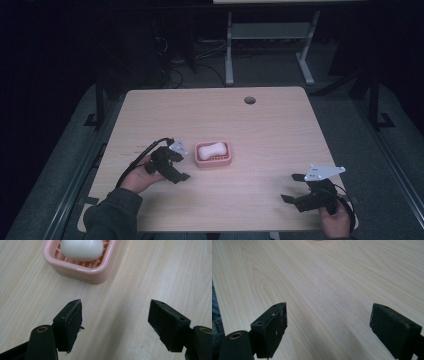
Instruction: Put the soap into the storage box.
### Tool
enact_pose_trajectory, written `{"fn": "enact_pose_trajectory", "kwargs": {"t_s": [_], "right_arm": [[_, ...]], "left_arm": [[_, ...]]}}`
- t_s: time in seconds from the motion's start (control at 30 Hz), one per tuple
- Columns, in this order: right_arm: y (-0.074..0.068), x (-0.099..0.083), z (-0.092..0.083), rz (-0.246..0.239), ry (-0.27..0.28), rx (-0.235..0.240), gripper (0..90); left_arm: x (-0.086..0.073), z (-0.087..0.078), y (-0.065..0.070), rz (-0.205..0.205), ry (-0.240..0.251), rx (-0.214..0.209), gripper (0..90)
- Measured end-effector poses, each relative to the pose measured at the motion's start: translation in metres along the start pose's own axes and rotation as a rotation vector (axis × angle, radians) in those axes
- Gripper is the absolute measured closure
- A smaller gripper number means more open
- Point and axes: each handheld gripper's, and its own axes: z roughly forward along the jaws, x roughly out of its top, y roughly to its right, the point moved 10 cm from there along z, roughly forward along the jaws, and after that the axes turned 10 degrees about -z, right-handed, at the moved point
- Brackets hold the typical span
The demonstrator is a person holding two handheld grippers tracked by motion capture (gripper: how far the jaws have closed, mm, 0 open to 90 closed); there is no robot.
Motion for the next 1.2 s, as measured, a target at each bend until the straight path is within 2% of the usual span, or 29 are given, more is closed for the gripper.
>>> {"fn": "enact_pose_trajectory", "kwargs": {"t_s": [0.17,0.27,0.43,0.47,0.57,1.2], "right_arm": [[0.000,0.000,0.001,-0.002,-0.005,0.000,14.2],[0.000,0.000,0.001,-0.003,-0.005,0.000,14.1],[0.000,0.000,0.001,-0.001,-0.007,-0.001,14.2],[0.000,0.000,0.001,-0.001,-0.008,-0.001,14.2],[0.000,0.000,0.001,0.000,-0.008,-0.001,14.1],[0.000,-0.002,0.001,0.006,-0.017,-0.006,14.2]], "left_arm": [[-0.006,-0.001,0.002,-0.014,0.006,0.001,27.0],[-0.010,-0.003,0.002,0.000,0.001,0.007,26.8],[-0.017,-0.005,0.003,-0.009,0.002,0.005,26.8],[-0.020,-0.004,0.003,-0.021,0.008,0.000,26.8],[-0.025,-0.004,0.004,-0.019,-0.001,0.003,26.4],[-0.039,-0.010,0.010,-0.016,0.021,0.009,25.9]]}}
